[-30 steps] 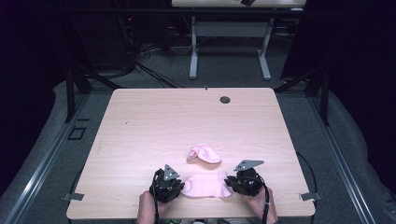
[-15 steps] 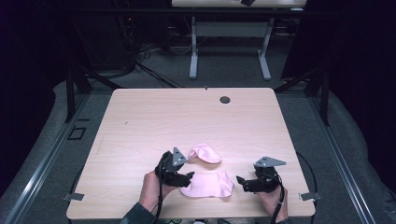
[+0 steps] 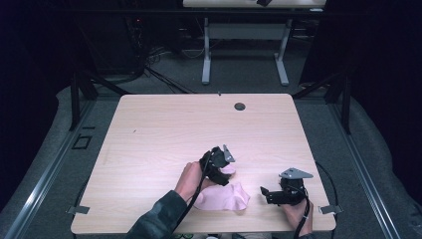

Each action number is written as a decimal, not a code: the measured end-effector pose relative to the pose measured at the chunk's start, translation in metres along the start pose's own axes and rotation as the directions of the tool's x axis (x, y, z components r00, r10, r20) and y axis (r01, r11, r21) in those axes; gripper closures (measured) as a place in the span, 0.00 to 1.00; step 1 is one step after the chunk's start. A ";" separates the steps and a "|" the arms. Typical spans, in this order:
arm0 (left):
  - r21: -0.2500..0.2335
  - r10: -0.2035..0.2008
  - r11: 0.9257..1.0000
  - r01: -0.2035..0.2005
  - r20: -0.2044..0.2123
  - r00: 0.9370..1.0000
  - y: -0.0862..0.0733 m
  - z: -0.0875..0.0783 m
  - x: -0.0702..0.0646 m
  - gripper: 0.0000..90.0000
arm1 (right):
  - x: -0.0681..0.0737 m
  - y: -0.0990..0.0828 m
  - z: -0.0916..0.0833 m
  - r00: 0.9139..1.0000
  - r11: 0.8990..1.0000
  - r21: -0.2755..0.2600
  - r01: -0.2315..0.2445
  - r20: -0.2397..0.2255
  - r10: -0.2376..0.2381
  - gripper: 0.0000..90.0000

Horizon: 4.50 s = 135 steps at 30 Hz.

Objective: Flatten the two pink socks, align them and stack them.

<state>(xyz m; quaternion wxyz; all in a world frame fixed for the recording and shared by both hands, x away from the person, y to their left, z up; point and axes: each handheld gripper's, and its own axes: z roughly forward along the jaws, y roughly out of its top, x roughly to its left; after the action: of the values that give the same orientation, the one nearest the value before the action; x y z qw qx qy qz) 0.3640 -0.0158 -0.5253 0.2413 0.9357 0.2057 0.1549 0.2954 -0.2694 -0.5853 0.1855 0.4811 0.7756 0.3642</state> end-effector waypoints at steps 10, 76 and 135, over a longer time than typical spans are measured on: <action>0.124 0.071 0.990 -0.073 0.019 0.997 0.015 0.034 -0.007 0.65 | -0.001 -0.001 0.000 1.000 1.000 -0.012 -0.009 -0.013 0.009 0.08; -0.307 -0.621 0.768 0.562 -0.142 0.771 -0.196 -0.065 0.097 0.19 | 0.160 0.139 0.089 0.793 0.843 0.055 0.535 -0.378 -0.479 0.61; -0.341 -0.334 0.895 0.287 -0.086 0.939 -0.175 -0.058 0.046 0.32 | 0.140 0.147 0.098 0.816 0.930 0.084 0.357 -0.513 -0.267 0.98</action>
<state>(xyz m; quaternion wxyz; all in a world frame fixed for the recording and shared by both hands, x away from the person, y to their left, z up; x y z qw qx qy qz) 0.3272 0.1671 -0.5585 0.3975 0.8250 0.3412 0.2123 0.3826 -0.0686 -0.5320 -0.0046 0.2524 0.8945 0.3689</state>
